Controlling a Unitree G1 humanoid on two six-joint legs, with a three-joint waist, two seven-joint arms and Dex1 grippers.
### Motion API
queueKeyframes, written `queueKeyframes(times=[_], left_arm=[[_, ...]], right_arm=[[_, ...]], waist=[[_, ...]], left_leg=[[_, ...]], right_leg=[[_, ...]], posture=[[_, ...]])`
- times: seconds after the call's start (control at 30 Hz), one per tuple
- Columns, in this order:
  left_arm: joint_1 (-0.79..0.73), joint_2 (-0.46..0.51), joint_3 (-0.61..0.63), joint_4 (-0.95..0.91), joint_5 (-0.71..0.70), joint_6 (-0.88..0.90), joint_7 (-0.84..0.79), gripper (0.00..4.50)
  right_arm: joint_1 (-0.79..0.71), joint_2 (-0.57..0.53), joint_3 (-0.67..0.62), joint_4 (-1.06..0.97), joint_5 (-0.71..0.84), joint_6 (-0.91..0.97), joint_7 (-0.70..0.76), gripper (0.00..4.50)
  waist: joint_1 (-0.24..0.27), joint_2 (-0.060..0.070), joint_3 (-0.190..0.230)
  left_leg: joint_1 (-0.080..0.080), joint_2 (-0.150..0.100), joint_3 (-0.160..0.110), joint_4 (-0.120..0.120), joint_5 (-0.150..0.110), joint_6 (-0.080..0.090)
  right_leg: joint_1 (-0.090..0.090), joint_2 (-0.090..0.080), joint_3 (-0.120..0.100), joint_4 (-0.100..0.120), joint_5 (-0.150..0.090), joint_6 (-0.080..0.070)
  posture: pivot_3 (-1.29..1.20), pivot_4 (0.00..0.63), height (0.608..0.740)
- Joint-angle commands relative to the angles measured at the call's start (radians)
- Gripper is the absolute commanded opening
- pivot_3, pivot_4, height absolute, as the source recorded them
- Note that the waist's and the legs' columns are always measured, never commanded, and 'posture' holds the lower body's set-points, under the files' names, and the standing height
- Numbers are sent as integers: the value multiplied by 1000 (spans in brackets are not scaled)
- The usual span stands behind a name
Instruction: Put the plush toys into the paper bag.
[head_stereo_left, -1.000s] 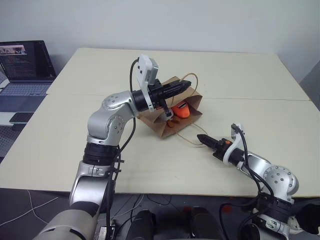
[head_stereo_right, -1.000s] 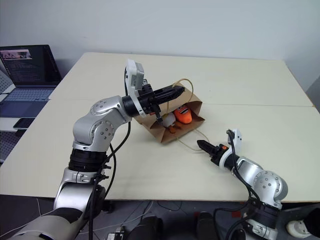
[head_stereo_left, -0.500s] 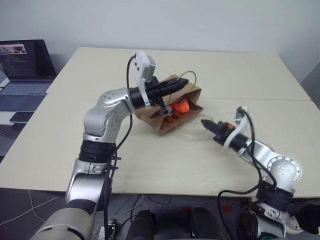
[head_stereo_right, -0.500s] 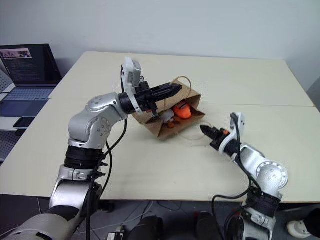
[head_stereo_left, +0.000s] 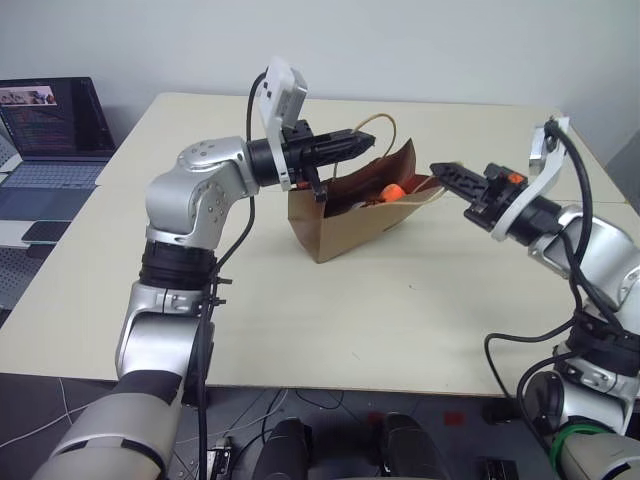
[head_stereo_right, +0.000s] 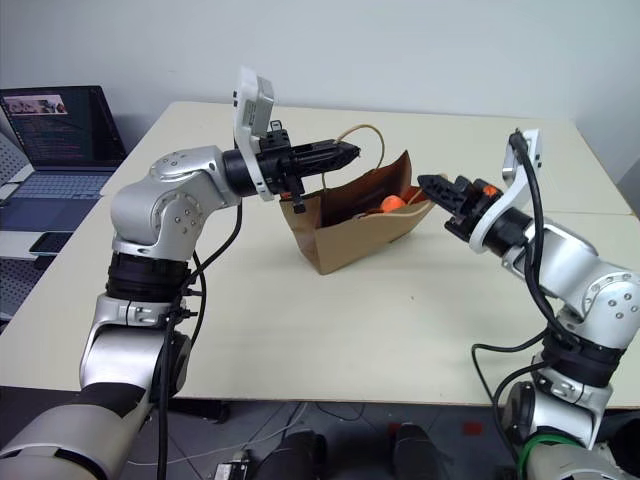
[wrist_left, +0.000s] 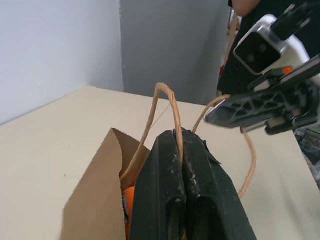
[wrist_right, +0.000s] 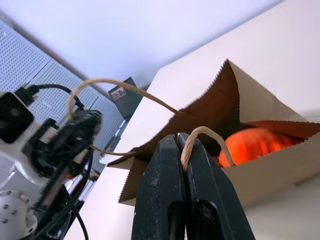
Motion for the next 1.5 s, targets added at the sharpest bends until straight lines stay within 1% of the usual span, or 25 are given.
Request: queueKeyframes(times=[0.03, 0.13, 0.23, 0.33, 0.43, 0.47, 0.53, 0.7, 0.87, 0.93, 0.97, 1.0, 1.07, 1.13, 1.23, 1.3, 1.4, 1.5], left_arm=[[-81, -21, 8, 69, 25, -34, 2, 0], [-128, -45, 16, 149, 39, -48, 5, 0], [-149, -69, 18, 199, 49, -53, 11, 0], [-147, -86, 18, 221, 51, -54, -5, 0], [-124, -106, 25, 210, 26, -23, -20, 0], [-115, -107, 19, 201, 32, -23, -17, 404], [-102, -103, 13, 181, 35, -20, -26, 847], [-92, -77, 26, 146, 22, 4, -48, 2333], [-48, -16, 54, 50, -7, 43, -61, 3833], [-17, 0, 74, 9, -18, 48, -49, 4391], [3, 11, 78, -14, -21, 47, -51, 4470], [26, 21, 81, -43, -30, 48, -61, 4470], [70, 41, 92, -96, -46, 68, -59, 4470], [116, 62, 104, -143, -52, 73, -50, 4470], [189, 89, 131, -198, -57, 78, -15, 4470], [242, 98, 145, -229, -54, 77, 17, 4470], [322, 82, 162, -261, -54, 63, 61, 4470], [389, 50, 150, -261, -41, 26, 84, 4470]], right_arm=[[-67, -68, 29, 29, 90, -96, -67, 22], [-104, -123, 69, 62, 117, -131, -83, 22], [-124, -159, 102, 92, 120, -147, -86, 22], [-131, -177, 129, 112, 112, -156, -73, 22], [-124, -184, 150, 118, 57, -170, -58, 22], [-121, -185, 155, 116, 42, -173, -51, 389], [-118, -187, 161, 112, 28, -178, -40, 885], [-107, -198, 165, 89, 5, -175, 6, 2623], [-74, -251, 160, 40, -11, -143, 113, 4467], [-55, -281, 161, 22, -17, -130, 162, 4500], [-47, -299, 162, 14, -27, -122, 191, 4500], [-39, -316, 161, 6, -36, -114, 228, 4500], [-19, -378, 166, -16, -107, -89, 330, 4500], [22, -459, 165, -58, -199, -70, 472, 4500], [126, -598, 165, -153, -379, -106, 758, 4500], [208, -669, 149, -197, -492, -167, 938, 4500], [286, -716, 95, -226, -536, -196, 1106, 4500], [333, -735, 51, -253, -542, -195, 1207, 4500]], waist=[[0, 0, 0], [1, 0, 0], [0, 0, 0], [-1, 0, 0], [0, 0, 0], [1, 0, 0], [1, 0, 0], [2, 0, 0], [2, 0, 0], [2, 0, 0], [2, 0, 0], [2, 0, 0], [3, 0, 0], [3, 0, 0], [6, 0, 0], [6, 0, 0], [6, 0, 0], [7, 0, 0]], left_leg=[[0, 0, 1, 0, 0, 0], [-3, 0, 2, 0, 0, 0], [-9, 0, 3, 1, 0, 0], [-14, 1, 3, 1, 0, 0], [-15, 2, 3, 1, 0, 0], [-15, 2, 3, 1, 0, 0], [-16, 2, 3, 1, 0, 1], [-16, 2, 2, 1, 0, 0], [-16, 2, 2, 1, 0, 1], [-15, 2, 2, 1, 0, 1], [-15, 2, 2, 1, 0, 1], [-15, 3, 2, 1, 0, 1], [-15, 3, 2, 2, 0, 1], [-16, 2, 2, 2, 0, 1], [-15, 3, 1, 2, 0, 1], [-15, 2, 1, 2, 0, 1], [-14, 2, 2, 3, 0, 1], [-14, 3, 2, 5, 0, 1]], right_leg=[[0, 0, 0, 0, 0, 0], [-3, 0, 1, 0, 0, 0], [-11, 0, 1, 1, 0, 0], [-14, 0, 1, 2, 0, 0], [-16, -1, 1, 2, 0, 0], [-16, -2, 1, 2, 0, 0], [-16, -3, 1, 2, 0, 0], [-16, -3, 1, 2, 0, 0], [-16, -2, 1, 2, 0, 0], [-16, -2, 1, 2, 0, 0], [-16, -2, 1, 3, 0, 0], [-16, -3, 1, 3, 0, 0], [-16, -3, 1, 2, 0, 0], [-15, -3, 1, 2, 0, 0], [-15, -3, 0, 2, 0, 0], [-14, -3, 0, 1, 0, 0], [-13, -3, 0, 1, 0, 0], [-12, -3, 1, 1, 0, 0]], posture=[[0, 150, 740], [0, 150, 740], [0, 150, 740], [0, 150, 740], [0, 150, 740], [0, 150, 740], [0, 150, 740], [0, 150, 740], [0, 150, 740], [0, 150, 740], [0, 150, 740], [0, 150, 740], [0, 150, 740], [0, 150, 740], [0, 150, 740], [0, 150, 740], [0, 150, 740], [0, 150, 740]])
